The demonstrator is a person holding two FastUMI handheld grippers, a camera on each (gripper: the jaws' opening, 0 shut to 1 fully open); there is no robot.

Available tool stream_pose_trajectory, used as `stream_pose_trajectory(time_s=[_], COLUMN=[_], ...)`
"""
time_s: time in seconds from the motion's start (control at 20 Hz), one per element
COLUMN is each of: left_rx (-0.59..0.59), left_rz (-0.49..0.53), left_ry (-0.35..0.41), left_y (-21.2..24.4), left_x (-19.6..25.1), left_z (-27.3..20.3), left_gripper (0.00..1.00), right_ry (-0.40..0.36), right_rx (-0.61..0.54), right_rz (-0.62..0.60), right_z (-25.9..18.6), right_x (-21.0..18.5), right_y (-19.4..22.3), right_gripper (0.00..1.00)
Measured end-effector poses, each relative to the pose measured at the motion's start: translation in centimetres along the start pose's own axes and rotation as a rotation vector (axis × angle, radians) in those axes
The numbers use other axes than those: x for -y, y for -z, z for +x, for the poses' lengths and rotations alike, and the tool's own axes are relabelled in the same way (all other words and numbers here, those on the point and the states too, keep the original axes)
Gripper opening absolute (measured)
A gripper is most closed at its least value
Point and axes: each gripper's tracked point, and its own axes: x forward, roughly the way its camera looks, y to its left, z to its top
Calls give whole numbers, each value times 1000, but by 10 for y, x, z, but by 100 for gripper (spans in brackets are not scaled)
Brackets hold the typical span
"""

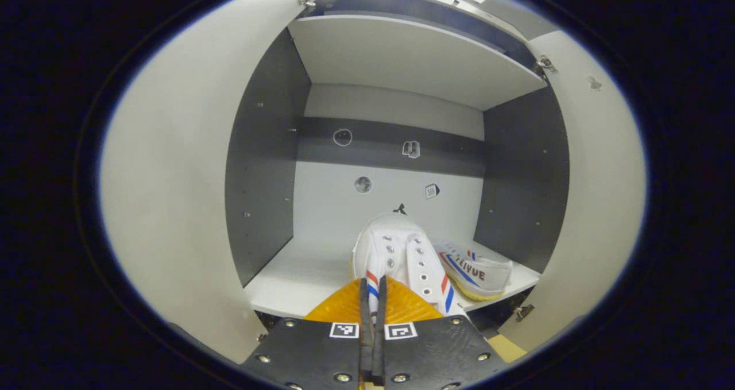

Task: Grab one shoe with the right hand and put it into the shoe cabinet, grab the other shoe with the left hand and put it into the shoe cabinet; then close the right door with the right hand and the left door with the left hand.

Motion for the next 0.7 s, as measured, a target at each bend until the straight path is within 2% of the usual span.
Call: stream_pose_trajectory(time_s=[0.4,0.7], left_rx=[-56,-154], left_rz=[-15,4], left_ry=[-13,-37], left_y=[-6,19], left_x=[-10,-14], left_z=[74,105], left_gripper=[1,1], right_ry=[38,33], right_rx=[-17,-28], right_rz=[7,2], right_z=[0,-3], right_x=[-1,-7], right_y=[4,6], right_gripper=[100,100])
